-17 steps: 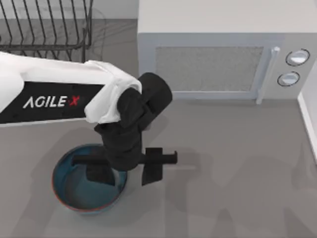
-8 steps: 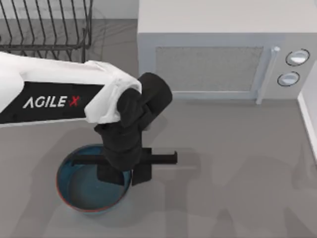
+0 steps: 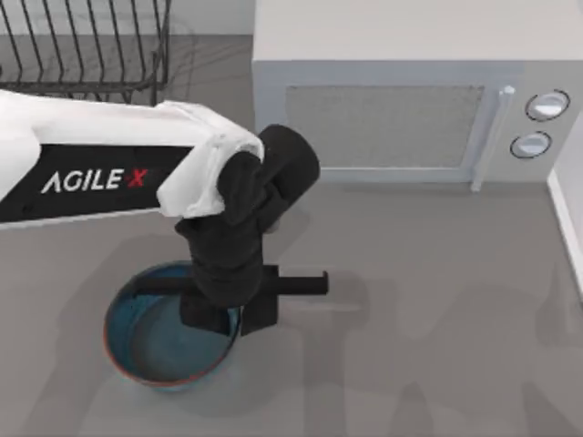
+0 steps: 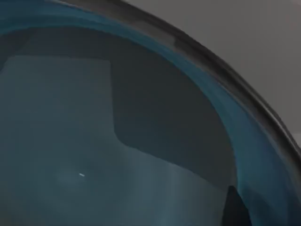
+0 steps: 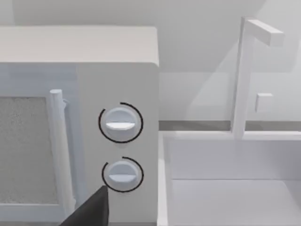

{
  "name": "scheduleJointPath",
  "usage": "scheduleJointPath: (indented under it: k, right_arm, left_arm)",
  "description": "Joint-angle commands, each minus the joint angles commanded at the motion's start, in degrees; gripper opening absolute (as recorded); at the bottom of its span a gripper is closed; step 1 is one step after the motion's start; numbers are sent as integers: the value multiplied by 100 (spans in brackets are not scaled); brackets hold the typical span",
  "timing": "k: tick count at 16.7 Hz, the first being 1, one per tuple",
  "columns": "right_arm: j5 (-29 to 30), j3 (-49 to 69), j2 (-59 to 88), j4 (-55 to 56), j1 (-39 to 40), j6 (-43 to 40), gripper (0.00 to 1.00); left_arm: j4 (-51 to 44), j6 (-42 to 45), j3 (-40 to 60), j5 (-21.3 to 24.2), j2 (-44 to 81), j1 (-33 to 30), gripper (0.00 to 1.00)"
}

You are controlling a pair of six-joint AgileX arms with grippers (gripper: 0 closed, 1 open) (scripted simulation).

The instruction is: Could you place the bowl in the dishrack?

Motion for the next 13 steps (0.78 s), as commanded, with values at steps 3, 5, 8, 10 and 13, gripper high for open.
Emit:
scheduleJointPath:
  k: [3, 5, 8, 10, 13]
  right_arm:
    - [0, 0, 0, 0, 0, 0, 100]
    - [0, 0, 0, 0, 0, 0, 100]
    - [0, 0, 0, 0, 0, 0, 100]
    - [0, 0, 0, 0, 0, 0, 100]
    - [0, 0, 0, 0, 0, 0, 100]
  left_arm:
    - [-759, -42, 733, 2, -24, -16, 0]
    - [-1564, -63, 1454, 2, -76, -24, 0]
    - [-2955, -69, 2588, 0, -200, -39, 0]
    - [-3642, -61, 3227, -2, -299, -43, 0]
    - [-4222, -42, 3784, -4, -433, -35, 0]
